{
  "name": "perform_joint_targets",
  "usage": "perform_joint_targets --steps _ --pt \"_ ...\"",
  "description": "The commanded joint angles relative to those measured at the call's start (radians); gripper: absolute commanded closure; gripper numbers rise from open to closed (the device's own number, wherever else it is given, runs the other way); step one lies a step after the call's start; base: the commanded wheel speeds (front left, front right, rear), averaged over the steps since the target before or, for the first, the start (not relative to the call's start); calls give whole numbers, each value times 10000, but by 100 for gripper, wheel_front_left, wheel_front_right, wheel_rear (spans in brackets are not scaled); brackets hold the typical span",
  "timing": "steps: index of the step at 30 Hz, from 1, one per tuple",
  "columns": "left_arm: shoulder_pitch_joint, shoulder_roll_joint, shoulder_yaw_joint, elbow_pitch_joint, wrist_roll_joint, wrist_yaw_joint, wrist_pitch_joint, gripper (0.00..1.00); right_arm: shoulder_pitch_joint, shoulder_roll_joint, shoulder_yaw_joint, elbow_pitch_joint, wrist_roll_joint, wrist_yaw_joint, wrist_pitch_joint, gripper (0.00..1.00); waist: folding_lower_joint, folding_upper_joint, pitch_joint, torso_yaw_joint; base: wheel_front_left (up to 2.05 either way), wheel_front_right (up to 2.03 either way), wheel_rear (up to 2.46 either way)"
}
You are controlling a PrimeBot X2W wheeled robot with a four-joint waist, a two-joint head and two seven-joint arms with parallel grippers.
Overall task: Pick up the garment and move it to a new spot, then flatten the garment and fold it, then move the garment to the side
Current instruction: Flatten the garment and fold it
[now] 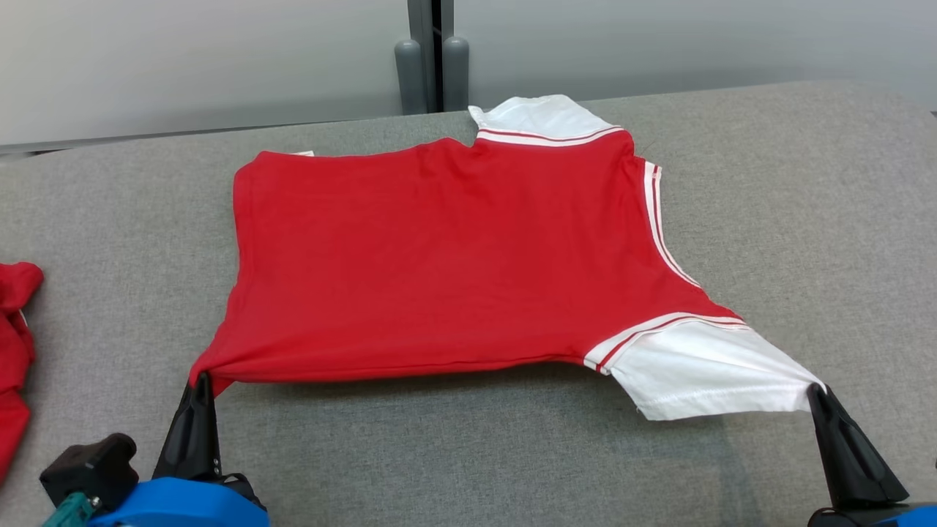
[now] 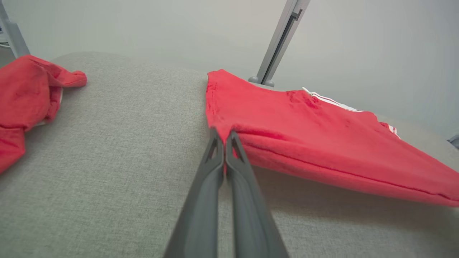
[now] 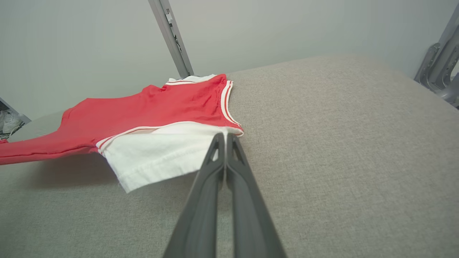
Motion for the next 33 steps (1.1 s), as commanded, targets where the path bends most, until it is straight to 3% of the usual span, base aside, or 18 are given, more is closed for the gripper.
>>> perform_joint_targets --steps 1,6,12,19,26,27,28,29,30,31,32,33 --pt "45 119 29 -155 -21 55 192 100 -33 42 -14 -92 -82 1 101 100 1 1 56 21 0 0 0" --pt "-291 348 46 -481 -285 85 1077 100 -656 -40 112 63 -120 1 390 100 1 1 440 42 0 0 0" --pt "-1234 521 68 -42 -1037 -209 2180 100 -2096 -488 250 889 151 1 661 100 1 1 1188 143 0 0 0" --pt "-2566 865 233 803 -1857 -585 3267 100 -4546 -1257 664 2612 504 1 1114 100 1 1 1758 303 0 0 0" --pt "-3902 946 38 1682 -2212 -969 3840 100 -6817 -1658 1073 4767 883 1 738 100 1 1 2139 517 0 0 0" --pt "-4091 919 -14 1821 -2245 -1062 3830 92 -7079 -1687 1157 5098 919 1 625 100 1 1 2180 537 0 0 0" --pt "-4271 910 -81 1966 -2189 -1142 3740 68 -7313 -1748 1251 5398 921 1 448 100 1 1 2224 564 0 0 0" --pt "-4388 902 -167 2109 -2117 -1229 3677 15 -7562 -1775 1318 5642 927 1 155 99 1 1 2262 590 0 0 0" --pt "-4484 835 -275 2271 -2113 -1334 3600 0 -7757 -1809 1397 5900 907 1 -143 64 1 1 2299 615 0 0 0" --pt "-4600 798 -312 2392 -2038 -1419 3426 0 -7904 -1806 1544 6125 929 1 -472 18 1 1 2326 632 0 0 0" --pt "-4732 778 -321 2509 -1947 -1497 3175 0 -8066 -1829 1656 6337 943 1 -853 0 1 1 2354 644 0 0 0" --pt "-4818 717 -334 2622 -1875 -1561 2880 0 -8166 -1879 1790 6536 906 1 -1206 0 1 1 2368 654 0 0 0"
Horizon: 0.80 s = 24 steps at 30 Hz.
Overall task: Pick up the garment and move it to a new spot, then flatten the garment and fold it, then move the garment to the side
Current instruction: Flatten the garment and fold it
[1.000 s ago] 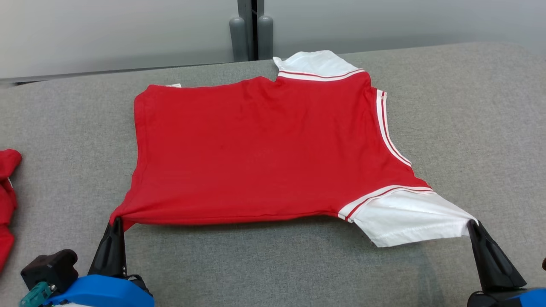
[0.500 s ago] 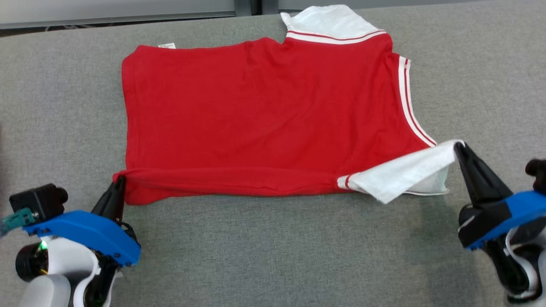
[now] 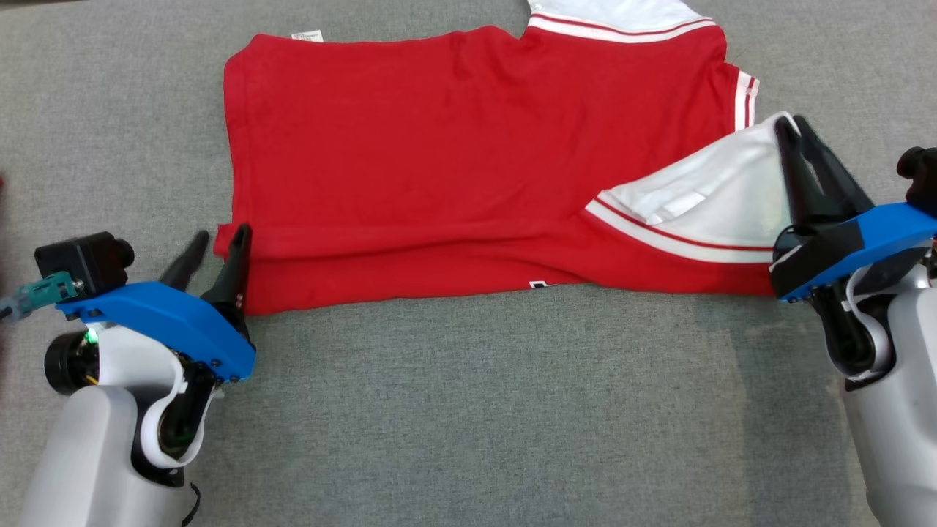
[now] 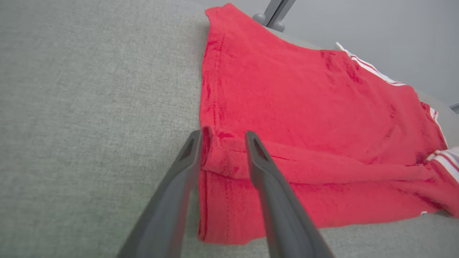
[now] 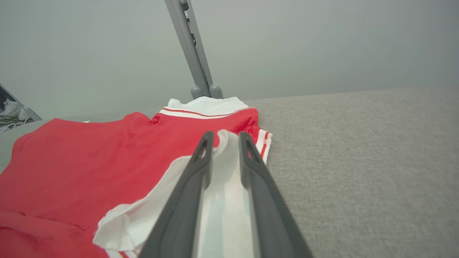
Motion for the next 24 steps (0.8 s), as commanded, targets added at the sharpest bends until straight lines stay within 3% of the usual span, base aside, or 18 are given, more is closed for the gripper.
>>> perform_joint_targets --steps 1,7,13,24 --pt "-269 -26 -28 116 290 -93 -511 0 -224 -123 160 273 -27 1 -483 0 -1 -2 24 22 0 0 0" --pt "-104 -417 -174 541 1356 0 -3124 0 -201 -365 644 820 -657 1 -2526 0 -1 -2 -178 26 0 0 0" --pt "382 -617 -312 484 2340 400 -5151 0 995 -93 109 -251 -1614 1 -3023 0 -1 -2 -675 -34 0 0 0" --pt "1723 -487 -447 -160 3087 935 -5767 0 3683 642 -501 -2356 -2196 1 -2712 0 -1 -2 -1412 -346 0 0 0"
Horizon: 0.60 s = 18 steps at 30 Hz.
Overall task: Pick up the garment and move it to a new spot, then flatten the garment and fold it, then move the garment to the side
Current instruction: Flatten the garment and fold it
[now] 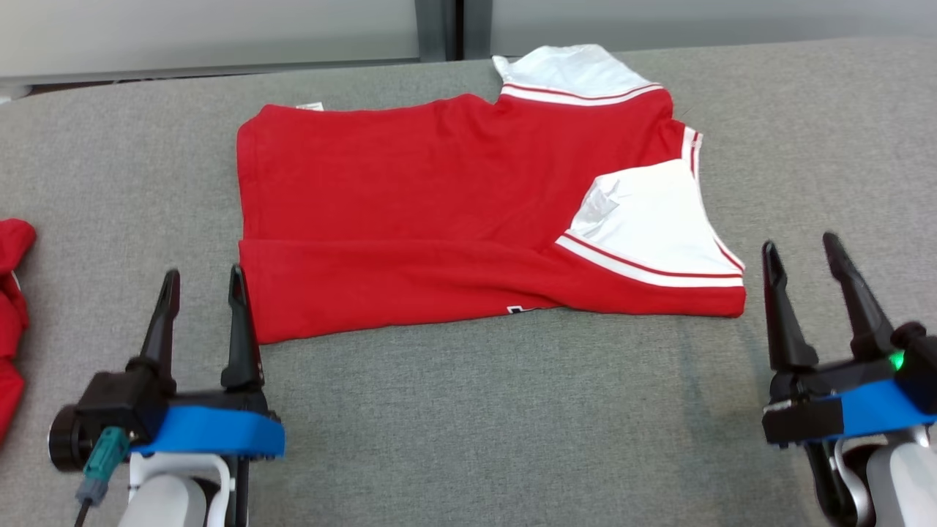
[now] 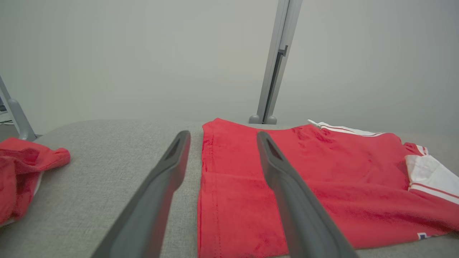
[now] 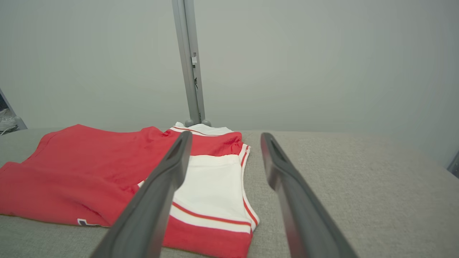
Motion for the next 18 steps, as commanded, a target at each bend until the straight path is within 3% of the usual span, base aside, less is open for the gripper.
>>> perform_joint_targets --steps 1,14,18 --pt "118 47 2 -51 -3 58 -52 0 187 41 -17 -126 -33 1 32 0 2 1 -94 -87 0 0 0" --pt "803 118 -34 -390 -111 359 283 0 955 346 -230 -858 -37 1 632 0 2 1 -375 -194 0 0 0" --pt "604 191 -67 -63 -278 194 607 0 855 231 -235 -609 -51 1 799 0 2 1 -256 -159 0 0 0"
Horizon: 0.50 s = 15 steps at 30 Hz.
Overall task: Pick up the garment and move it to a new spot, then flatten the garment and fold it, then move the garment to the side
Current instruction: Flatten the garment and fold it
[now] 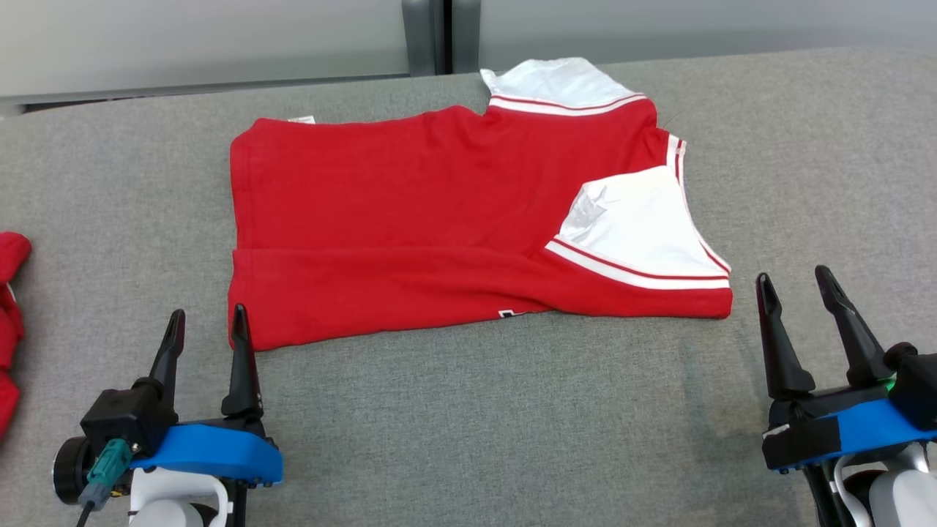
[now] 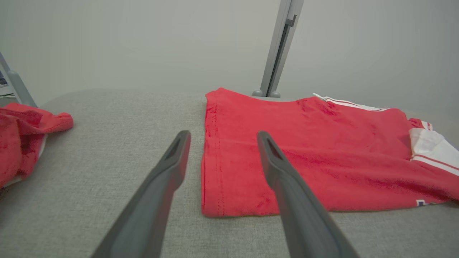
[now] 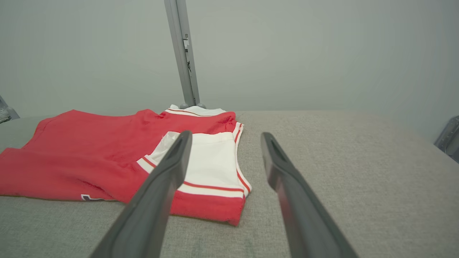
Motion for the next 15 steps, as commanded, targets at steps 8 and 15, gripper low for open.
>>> perform_joint_targets --steps 8,15 --pt "-912 -76 -104 1403 -732 -700 630 0 -881 -349 203 1995 314 1 171 0 1 1 743 136 0 0 0" --pt "-1935 -327 -170 2955 -1466 -1336 1289 0 -2185 -673 1067 4147 894 1 73 0 1 1 1208 270 0 0 0"
